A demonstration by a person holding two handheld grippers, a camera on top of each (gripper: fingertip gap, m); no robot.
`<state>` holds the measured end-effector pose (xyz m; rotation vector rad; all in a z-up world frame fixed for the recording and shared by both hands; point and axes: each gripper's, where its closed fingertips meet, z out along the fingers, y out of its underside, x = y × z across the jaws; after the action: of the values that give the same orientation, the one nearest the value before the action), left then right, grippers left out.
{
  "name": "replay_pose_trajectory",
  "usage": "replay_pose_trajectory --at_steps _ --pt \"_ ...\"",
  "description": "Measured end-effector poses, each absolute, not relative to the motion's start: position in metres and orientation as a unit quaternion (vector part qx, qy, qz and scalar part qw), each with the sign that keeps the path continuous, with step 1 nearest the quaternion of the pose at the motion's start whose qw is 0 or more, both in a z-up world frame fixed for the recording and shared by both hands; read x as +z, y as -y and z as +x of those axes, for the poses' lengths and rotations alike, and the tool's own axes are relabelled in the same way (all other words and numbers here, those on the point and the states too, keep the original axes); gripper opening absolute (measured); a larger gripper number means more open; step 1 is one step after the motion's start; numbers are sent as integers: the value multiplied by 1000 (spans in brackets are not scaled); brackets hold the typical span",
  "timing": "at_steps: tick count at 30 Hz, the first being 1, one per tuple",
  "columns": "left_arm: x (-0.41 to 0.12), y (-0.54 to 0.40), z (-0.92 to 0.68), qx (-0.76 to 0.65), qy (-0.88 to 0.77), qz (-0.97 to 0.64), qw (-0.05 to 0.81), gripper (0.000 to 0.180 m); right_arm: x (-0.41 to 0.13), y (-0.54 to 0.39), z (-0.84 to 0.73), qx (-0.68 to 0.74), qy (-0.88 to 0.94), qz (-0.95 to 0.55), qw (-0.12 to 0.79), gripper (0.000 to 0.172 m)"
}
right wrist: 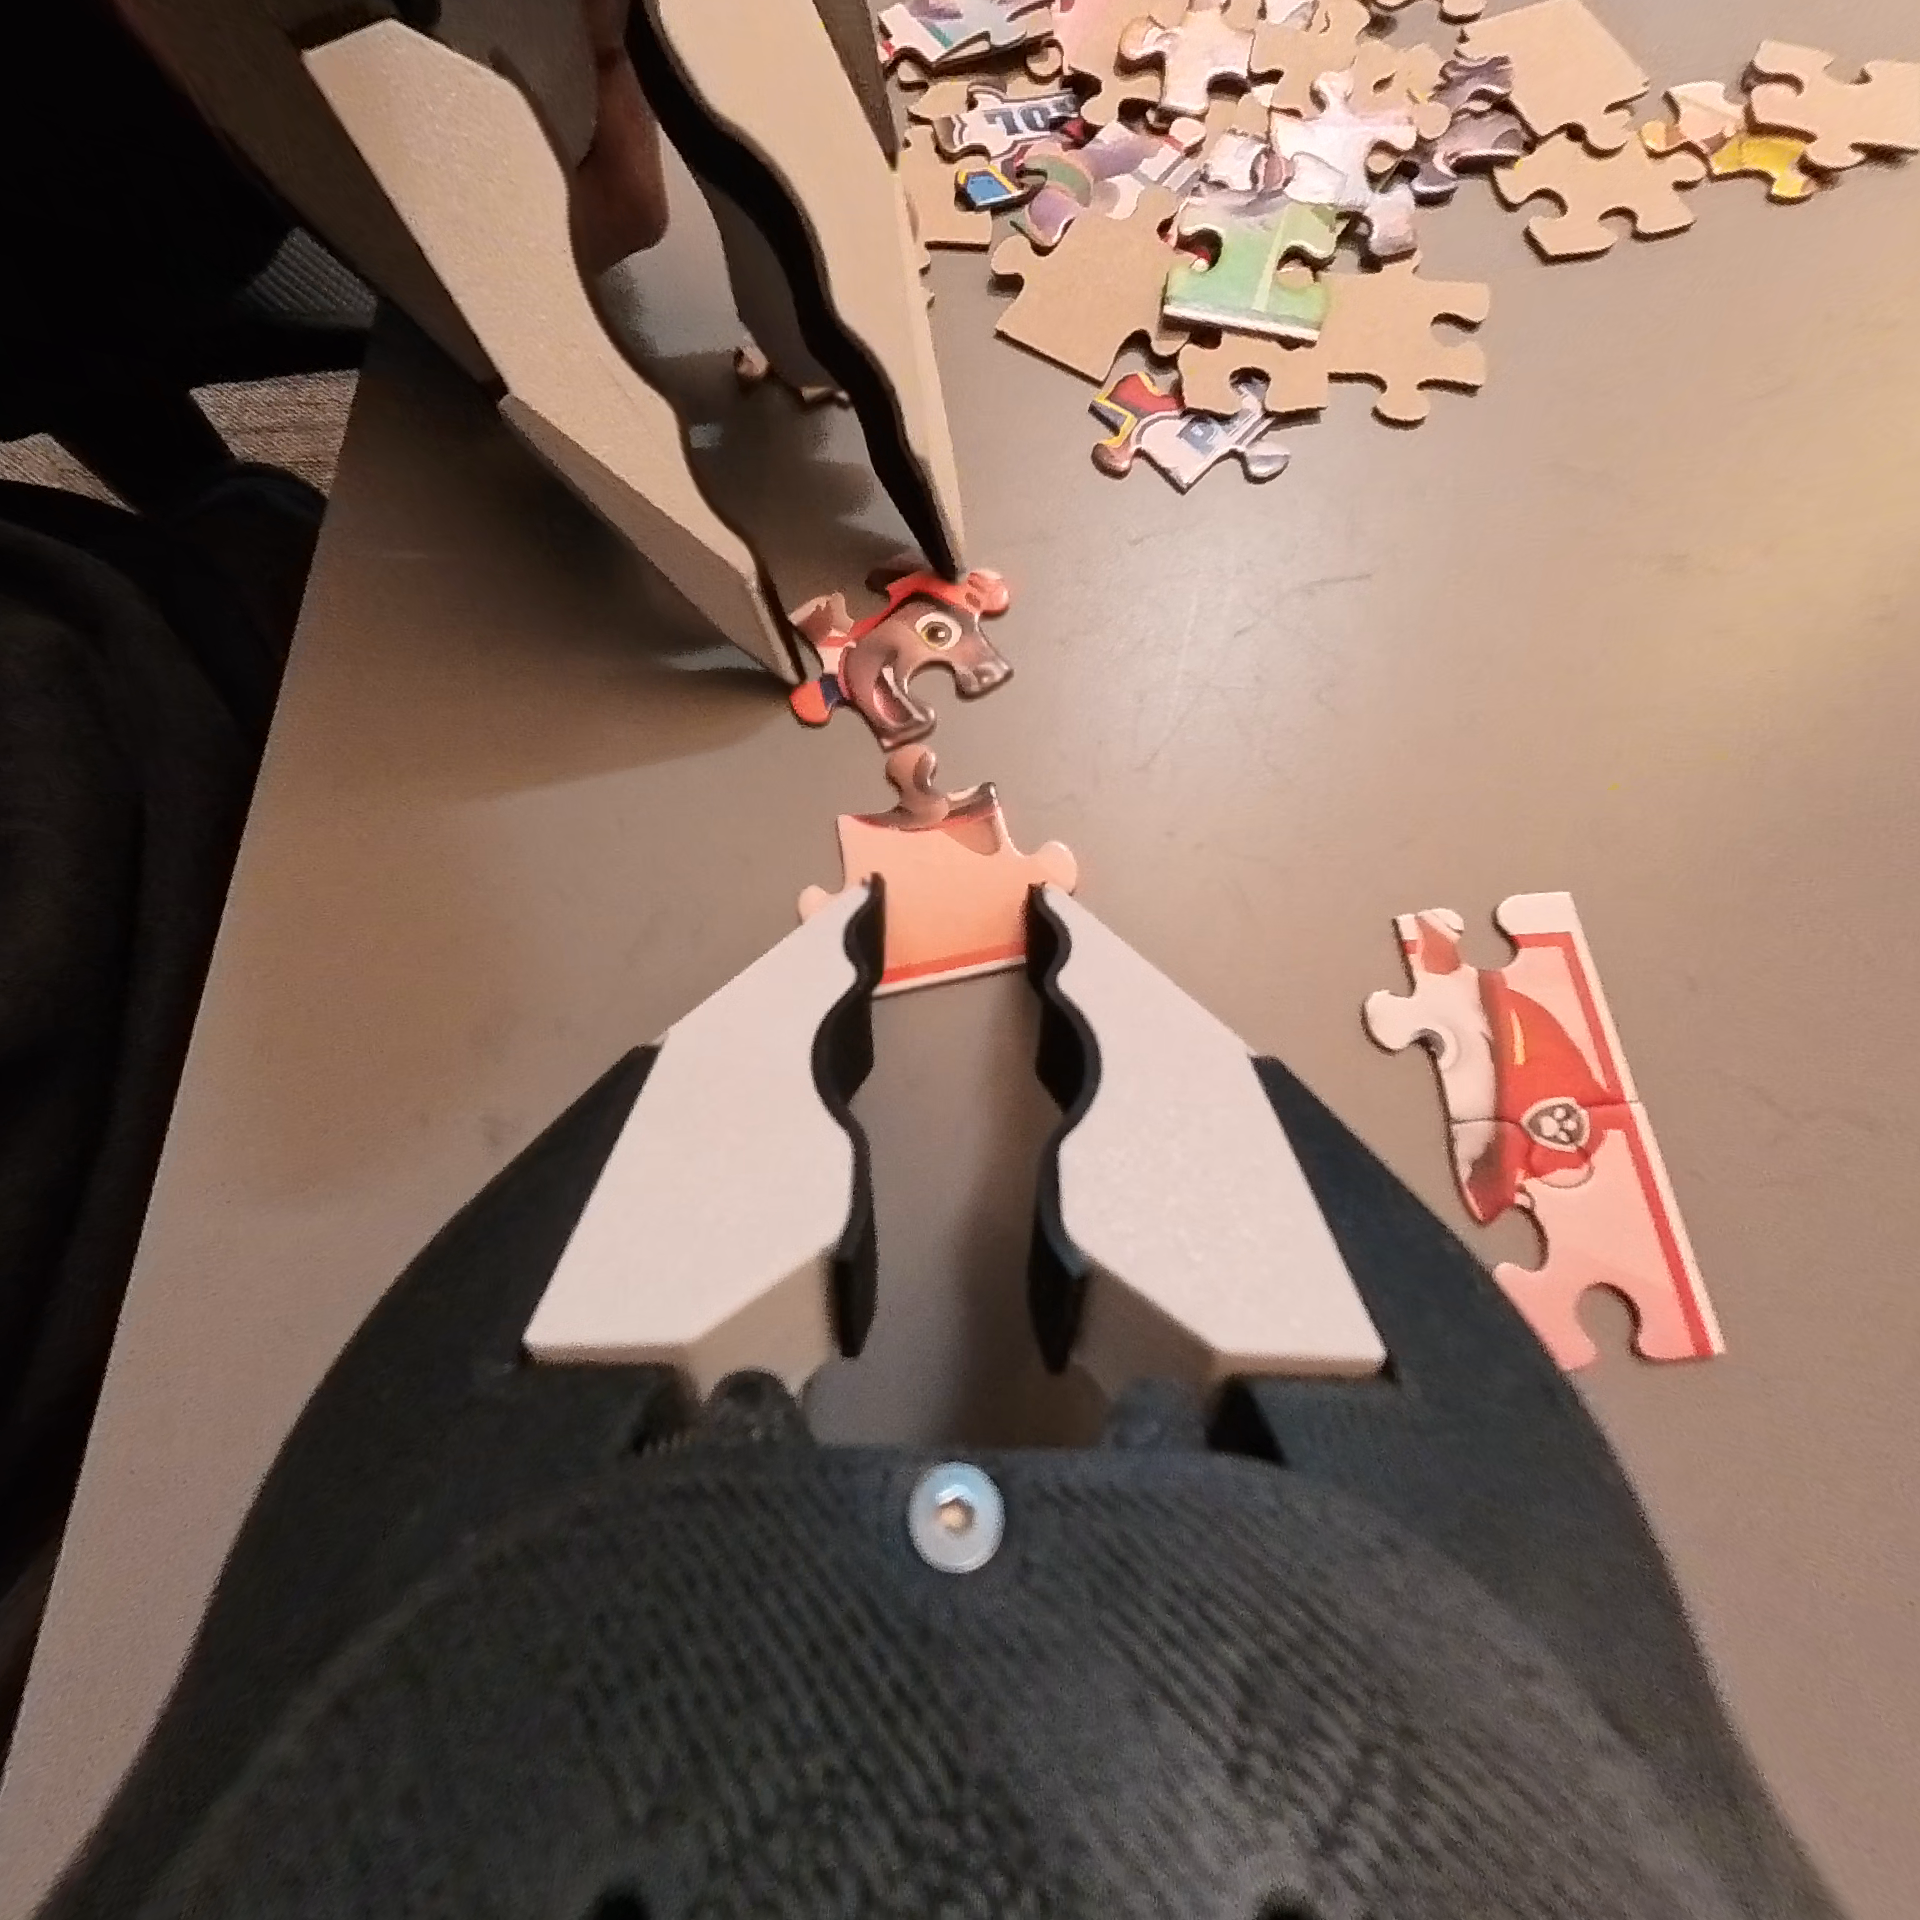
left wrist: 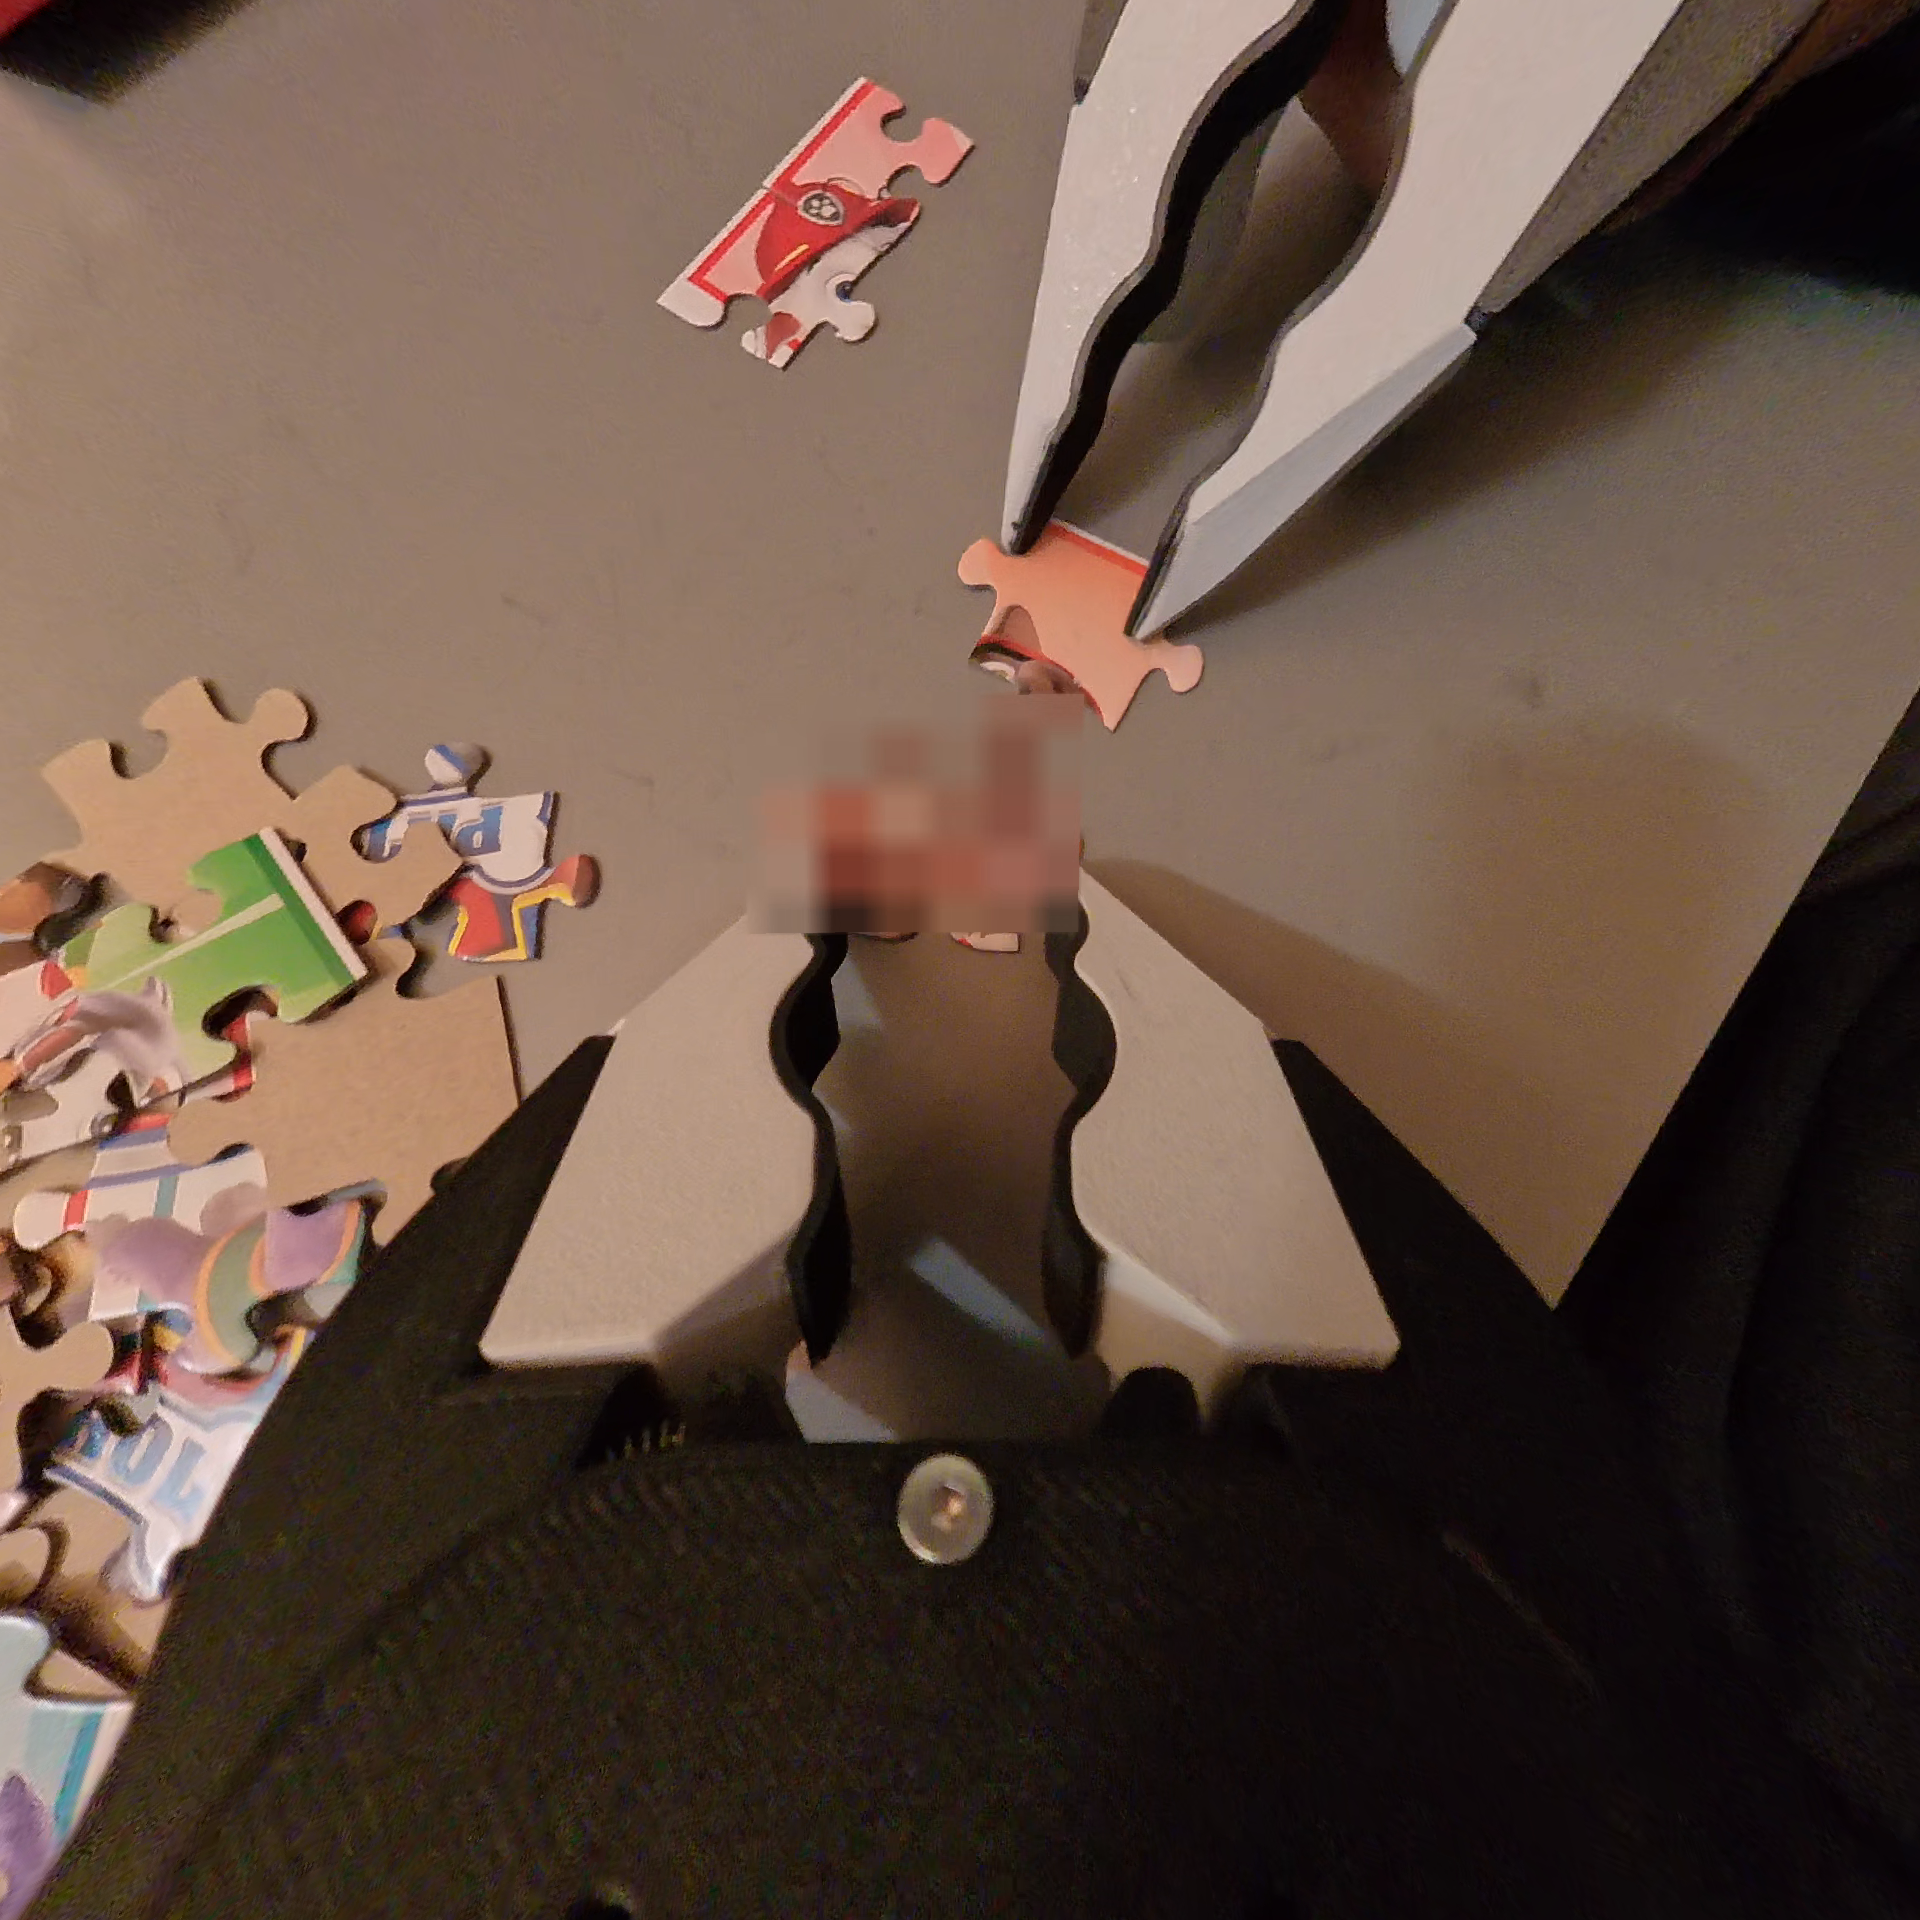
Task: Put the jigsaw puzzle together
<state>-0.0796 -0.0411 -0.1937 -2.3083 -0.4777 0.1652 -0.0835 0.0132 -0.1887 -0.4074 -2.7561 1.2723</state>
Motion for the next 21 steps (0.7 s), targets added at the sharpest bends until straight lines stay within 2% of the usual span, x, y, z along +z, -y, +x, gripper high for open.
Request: replay_pose_trajectory --at_steps 9,13,18,21 --pt "-194 35 -73 47 136 -913 382 32 -189 -24 -89 416 896 -152 30 23" --pt "-194 32 -64 33 111 -916 383 32 -183 -21 -79 432 892 -131 7 34" --pt "-194 29 -55 8 84 -918 386 31 -185 -13 -75 428 898 -102 21 55" --pt "-193 28 -53 -5 73 -919 388 31 -191 -14 -80 406 908 -92 45 61"
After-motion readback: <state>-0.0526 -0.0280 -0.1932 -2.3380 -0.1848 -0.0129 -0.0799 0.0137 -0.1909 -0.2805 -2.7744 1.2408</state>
